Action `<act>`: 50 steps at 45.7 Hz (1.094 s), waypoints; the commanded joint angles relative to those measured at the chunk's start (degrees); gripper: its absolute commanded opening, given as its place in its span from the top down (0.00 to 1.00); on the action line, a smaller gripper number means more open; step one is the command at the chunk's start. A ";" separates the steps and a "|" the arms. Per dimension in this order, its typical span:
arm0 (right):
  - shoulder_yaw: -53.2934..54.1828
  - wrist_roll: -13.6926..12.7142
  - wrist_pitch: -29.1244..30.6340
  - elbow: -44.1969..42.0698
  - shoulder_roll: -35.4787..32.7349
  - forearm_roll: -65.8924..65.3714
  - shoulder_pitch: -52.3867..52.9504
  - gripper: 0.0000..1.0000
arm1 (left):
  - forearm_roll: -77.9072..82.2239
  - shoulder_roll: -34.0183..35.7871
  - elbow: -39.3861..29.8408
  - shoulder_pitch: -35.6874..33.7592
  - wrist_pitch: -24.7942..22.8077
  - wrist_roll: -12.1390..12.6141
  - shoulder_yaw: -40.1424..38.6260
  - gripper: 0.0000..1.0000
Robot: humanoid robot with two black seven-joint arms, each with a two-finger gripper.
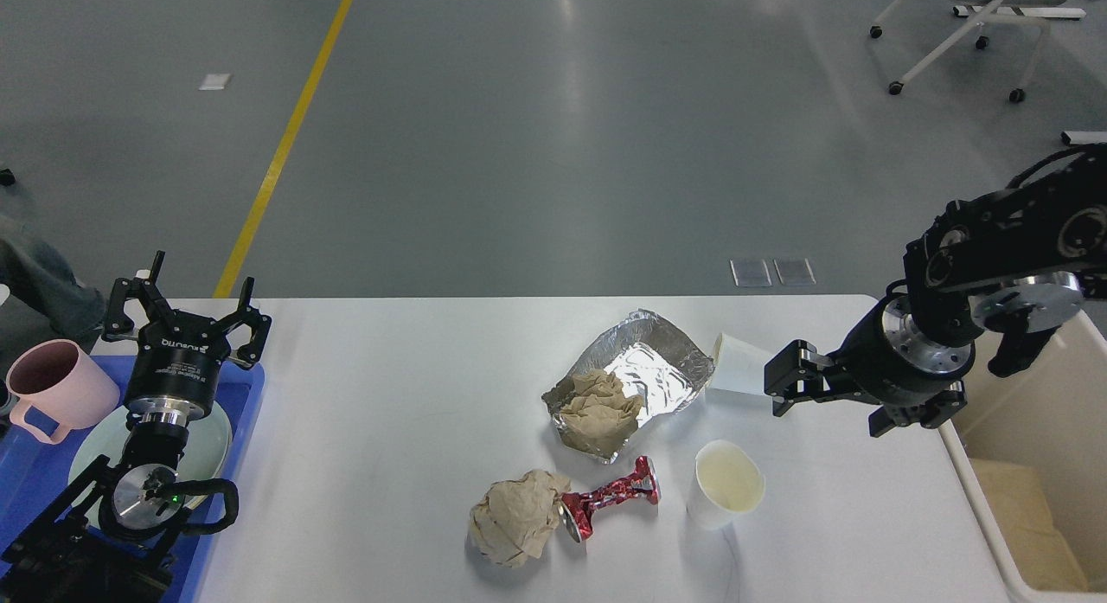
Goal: Tidy desktop
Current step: 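Raise the right gripper out of the bin toward the white paper cup, then lower the right gripper onto the white paper cup and grasp it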
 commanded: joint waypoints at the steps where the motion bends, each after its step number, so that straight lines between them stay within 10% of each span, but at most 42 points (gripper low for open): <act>1: 3.08 -0.09 -5.09 -1.00 0.64 0.00 -6.44 0.00 | -0.01 -0.09 0.00 0.01 0.00 -0.01 0.00 0.04; 27: 5.45 -0.09 -16.78 -7.68 5.91 3.68 -19.80 0.06 | -0.01 -0.08 0.00 0.01 0.00 -0.01 0.00 0.04; 43: 6.24 -0.09 -16.87 -8.12 7.14 13.80 -21.03 0.99 | -0.01 0.00 0.00 0.01 0.00 -0.01 0.00 0.04; 50: 6.25 0.00 -19.50 -8.12 7.40 18.09 -21.30 1.00 | -0.01 0.00 0.00 0.01 0.00 -0.01 0.00 0.04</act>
